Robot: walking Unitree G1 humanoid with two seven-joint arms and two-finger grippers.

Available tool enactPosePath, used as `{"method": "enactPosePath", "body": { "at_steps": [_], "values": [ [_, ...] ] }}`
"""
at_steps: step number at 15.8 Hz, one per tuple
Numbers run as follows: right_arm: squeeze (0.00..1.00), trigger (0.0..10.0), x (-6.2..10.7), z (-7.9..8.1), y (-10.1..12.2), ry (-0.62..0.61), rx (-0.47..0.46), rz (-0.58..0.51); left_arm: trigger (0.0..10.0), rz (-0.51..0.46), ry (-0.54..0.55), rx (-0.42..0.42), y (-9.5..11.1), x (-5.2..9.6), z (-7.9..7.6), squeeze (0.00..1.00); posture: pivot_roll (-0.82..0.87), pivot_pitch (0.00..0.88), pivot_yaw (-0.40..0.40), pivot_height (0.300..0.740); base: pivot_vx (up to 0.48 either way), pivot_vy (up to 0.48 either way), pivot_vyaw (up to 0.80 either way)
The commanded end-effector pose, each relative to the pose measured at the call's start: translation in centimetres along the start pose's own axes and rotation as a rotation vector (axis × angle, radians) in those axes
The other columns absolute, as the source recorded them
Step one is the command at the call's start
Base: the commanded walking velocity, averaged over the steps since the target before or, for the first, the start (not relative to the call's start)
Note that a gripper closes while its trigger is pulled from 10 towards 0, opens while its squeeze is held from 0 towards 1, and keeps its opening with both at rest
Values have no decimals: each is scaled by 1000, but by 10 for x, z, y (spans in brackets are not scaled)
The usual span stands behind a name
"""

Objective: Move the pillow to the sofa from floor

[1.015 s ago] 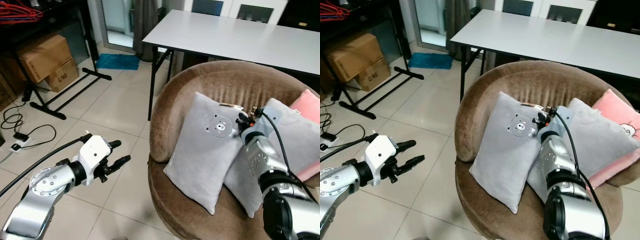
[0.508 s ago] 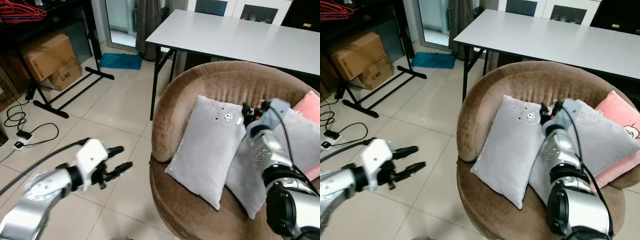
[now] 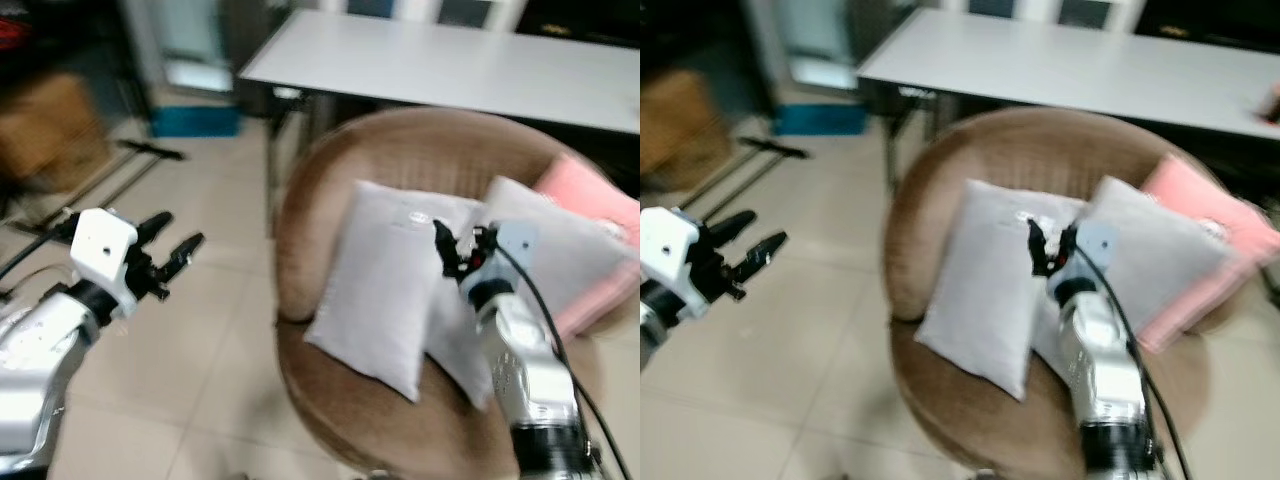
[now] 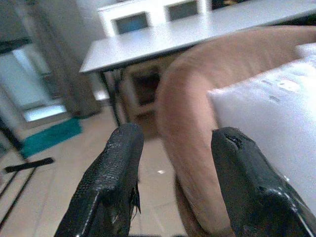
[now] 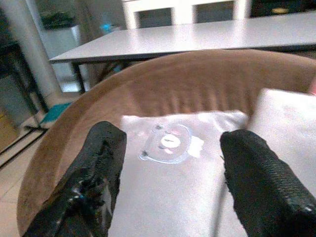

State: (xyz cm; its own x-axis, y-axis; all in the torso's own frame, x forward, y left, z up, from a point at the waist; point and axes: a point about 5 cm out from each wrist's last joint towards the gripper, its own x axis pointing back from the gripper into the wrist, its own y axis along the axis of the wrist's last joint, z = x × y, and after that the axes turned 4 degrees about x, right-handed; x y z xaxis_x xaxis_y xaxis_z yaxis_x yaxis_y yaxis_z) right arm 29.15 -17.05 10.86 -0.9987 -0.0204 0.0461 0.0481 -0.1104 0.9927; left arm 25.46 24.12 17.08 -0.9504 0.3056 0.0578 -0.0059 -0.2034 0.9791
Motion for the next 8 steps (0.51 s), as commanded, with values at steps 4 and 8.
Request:
{"method": "enactPosePath", "body": {
  "at_steps": [4, 8],
  "values": [
    [0, 10000, 16, 28, 2, 23, 84, 40, 10000, -8, 101, -28, -8, -13, -26, 0, -13, 0, -18, 740, 0, 0, -781],
    [0, 10000, 7, 24, 6, -7, 341, 22, 10000, 45, 187, 12, -29, -7, -43, 0, 23, 0, -63, 740, 0, -75, -784]
  ]
}}
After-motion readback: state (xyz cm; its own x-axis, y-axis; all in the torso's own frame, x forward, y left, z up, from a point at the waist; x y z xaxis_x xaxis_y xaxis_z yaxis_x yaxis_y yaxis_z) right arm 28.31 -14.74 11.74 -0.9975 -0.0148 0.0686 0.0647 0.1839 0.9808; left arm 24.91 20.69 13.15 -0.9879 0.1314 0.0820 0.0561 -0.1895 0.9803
